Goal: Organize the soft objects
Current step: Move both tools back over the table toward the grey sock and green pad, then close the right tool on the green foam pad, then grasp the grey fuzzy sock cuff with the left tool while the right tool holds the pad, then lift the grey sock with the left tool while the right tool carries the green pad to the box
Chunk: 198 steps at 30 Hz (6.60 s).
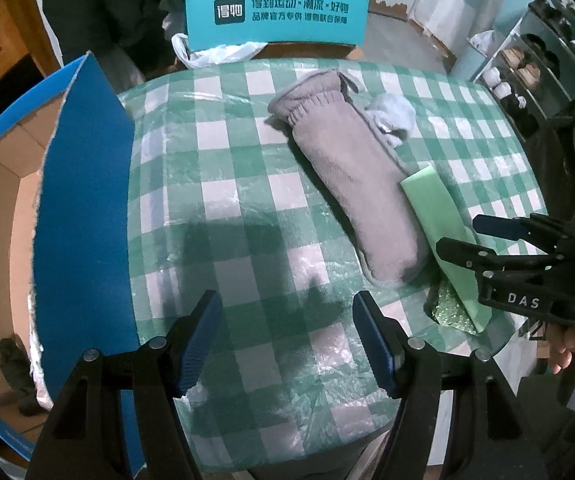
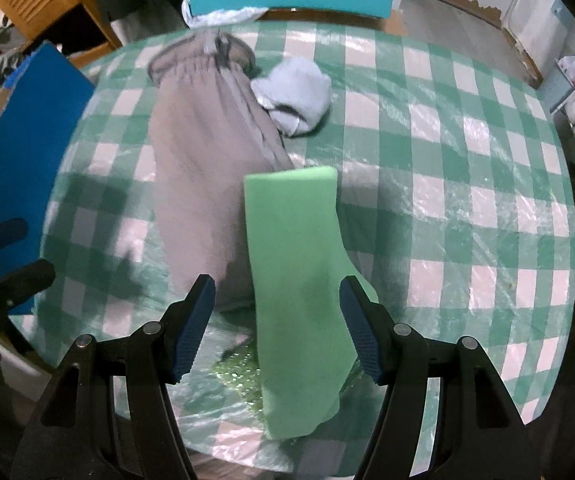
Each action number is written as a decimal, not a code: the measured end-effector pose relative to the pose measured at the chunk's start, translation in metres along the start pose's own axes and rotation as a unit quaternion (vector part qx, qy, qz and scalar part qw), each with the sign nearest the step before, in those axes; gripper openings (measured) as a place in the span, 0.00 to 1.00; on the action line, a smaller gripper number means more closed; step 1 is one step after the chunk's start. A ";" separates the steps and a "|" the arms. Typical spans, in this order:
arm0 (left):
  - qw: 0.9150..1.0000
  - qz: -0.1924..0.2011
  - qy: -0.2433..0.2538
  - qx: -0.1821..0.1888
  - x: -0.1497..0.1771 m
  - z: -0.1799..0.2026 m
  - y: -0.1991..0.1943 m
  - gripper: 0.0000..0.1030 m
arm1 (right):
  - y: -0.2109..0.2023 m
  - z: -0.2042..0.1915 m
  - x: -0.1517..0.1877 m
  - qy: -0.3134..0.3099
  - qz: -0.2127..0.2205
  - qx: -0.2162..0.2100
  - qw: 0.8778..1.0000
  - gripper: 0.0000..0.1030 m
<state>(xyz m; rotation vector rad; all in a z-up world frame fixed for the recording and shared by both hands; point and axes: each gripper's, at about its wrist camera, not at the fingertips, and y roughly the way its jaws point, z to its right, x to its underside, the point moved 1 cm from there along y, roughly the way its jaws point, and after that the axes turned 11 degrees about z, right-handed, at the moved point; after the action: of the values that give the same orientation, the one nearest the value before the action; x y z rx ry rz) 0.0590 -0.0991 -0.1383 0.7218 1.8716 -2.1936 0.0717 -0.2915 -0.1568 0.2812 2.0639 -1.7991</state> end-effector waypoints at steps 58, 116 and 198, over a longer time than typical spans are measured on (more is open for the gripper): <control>0.993 -0.037 -0.103 0.036 -0.051 0.025 0.088 0.85 | 0.016 0.073 0.000 0.062 0.003 -0.030 0.998 0.64; 0.999 0.040 -0.012 0.005 -0.030 0.011 -0.001 0.14 | 0.016 0.008 0.035 0.070 -0.011 -0.063 0.996 0.05; 0.968 0.211 -0.052 -0.124 0.010 -0.140 -0.182 0.14 | -0.111 -0.214 -0.090 -0.077 0.142 -0.177 0.971 0.05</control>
<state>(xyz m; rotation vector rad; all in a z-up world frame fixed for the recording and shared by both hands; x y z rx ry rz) 0.0077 0.0733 0.0042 0.8445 1.7075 -1.6696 0.0759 -0.0899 0.0030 0.3044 2.0660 -1.2221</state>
